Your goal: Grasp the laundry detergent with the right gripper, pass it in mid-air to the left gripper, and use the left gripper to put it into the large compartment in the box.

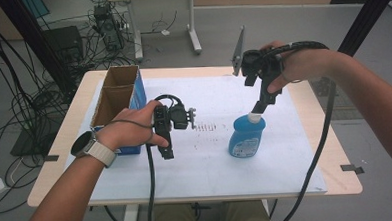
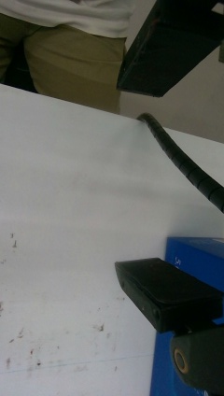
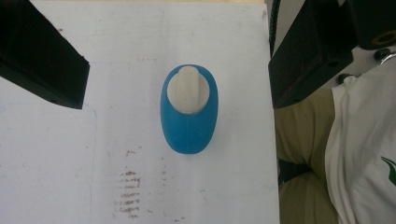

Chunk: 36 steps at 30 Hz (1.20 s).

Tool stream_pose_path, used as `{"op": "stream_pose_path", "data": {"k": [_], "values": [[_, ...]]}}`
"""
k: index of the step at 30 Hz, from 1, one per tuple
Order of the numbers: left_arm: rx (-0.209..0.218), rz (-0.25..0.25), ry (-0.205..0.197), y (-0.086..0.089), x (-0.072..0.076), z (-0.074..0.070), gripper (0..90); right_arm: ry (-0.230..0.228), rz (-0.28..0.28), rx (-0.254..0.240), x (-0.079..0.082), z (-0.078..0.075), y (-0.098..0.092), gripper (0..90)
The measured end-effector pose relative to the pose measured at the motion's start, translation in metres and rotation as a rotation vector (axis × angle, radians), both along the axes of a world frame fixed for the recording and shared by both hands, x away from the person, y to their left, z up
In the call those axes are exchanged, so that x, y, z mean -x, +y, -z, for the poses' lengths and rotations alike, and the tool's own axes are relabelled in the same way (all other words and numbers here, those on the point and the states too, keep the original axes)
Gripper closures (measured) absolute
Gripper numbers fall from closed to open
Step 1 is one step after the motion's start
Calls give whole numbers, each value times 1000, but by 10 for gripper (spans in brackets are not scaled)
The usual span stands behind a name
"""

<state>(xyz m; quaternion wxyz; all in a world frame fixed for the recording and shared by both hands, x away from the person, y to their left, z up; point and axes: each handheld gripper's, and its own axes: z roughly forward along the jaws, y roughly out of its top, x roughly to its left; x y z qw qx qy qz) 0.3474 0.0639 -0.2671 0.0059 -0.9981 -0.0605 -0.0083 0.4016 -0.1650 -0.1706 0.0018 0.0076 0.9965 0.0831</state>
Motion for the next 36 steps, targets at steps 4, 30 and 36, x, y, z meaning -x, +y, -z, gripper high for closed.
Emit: {"op": "stream_pose_path", "data": {"k": [4, 30, 36], "values": [[-5, 1, 3, -1, 0, 0, 121, 4, 9, -14, 3, 2, -10, 46], [-11, 0, -11, -2, 0, -3, 121, 20, 48, -52, 5, 29, -52, 51], [-7, -2, -13, -2, 0, -3, 121, 19, 59, -68, 6, 34, -57, 52]]}}
